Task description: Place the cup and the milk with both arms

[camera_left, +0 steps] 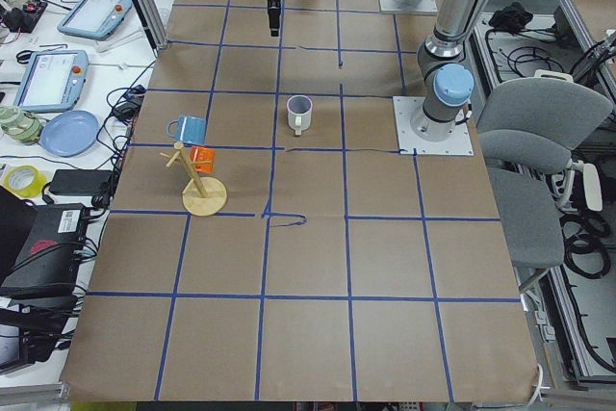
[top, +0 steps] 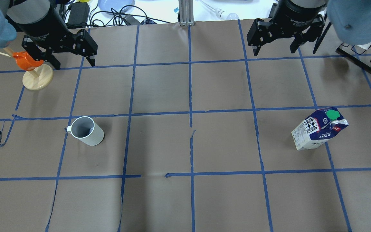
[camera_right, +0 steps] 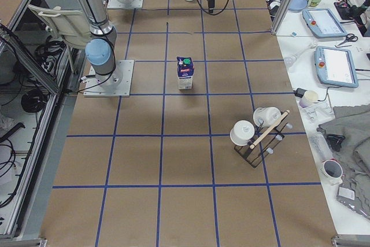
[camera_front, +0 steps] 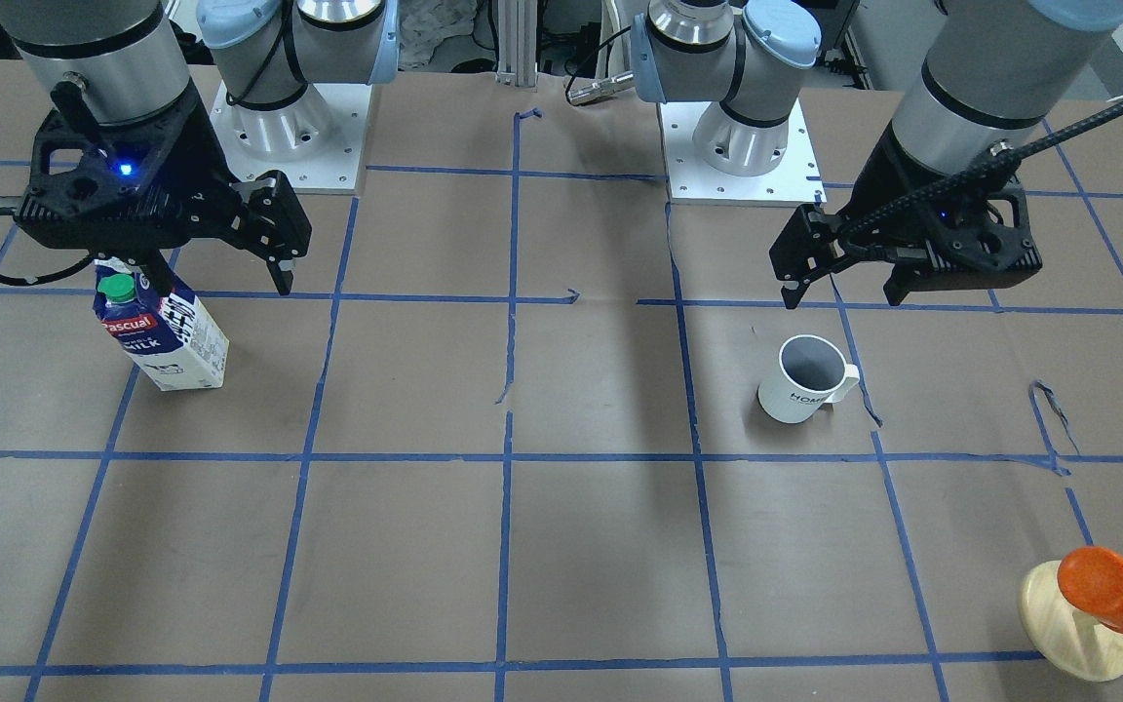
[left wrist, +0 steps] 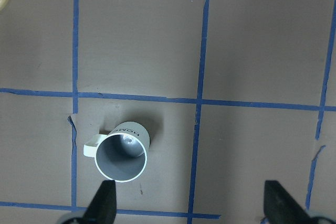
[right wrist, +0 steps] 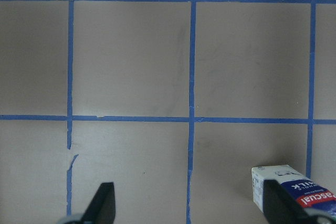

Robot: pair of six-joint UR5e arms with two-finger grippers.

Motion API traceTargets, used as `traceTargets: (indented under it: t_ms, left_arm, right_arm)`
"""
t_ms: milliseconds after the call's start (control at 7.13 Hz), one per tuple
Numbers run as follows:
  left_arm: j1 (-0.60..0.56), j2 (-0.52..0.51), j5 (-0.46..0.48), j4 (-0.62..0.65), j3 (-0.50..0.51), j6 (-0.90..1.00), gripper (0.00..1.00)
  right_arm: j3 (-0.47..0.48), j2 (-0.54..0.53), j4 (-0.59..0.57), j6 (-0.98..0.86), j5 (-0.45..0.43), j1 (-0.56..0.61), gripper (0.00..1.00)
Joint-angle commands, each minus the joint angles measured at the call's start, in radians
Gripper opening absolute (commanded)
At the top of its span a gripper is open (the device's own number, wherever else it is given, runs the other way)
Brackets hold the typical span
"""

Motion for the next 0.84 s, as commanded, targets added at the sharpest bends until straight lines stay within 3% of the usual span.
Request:
traceTargets:
  t_ms: [0,701]
  left_arm:
    - [-0.002,0.005,0.0,0.008,-0.021,0.0,1.0]
    - [0.002,0.003,-0.009,0.01,-0.014,-0.001,1.0]
  right_arm:
    - [-0.001,-0.001,-0.001,0.002,0.0,0.0,1.0]
    - [-0.001,-0.001,-0.001,0.004,0.0,0.0,1.0]
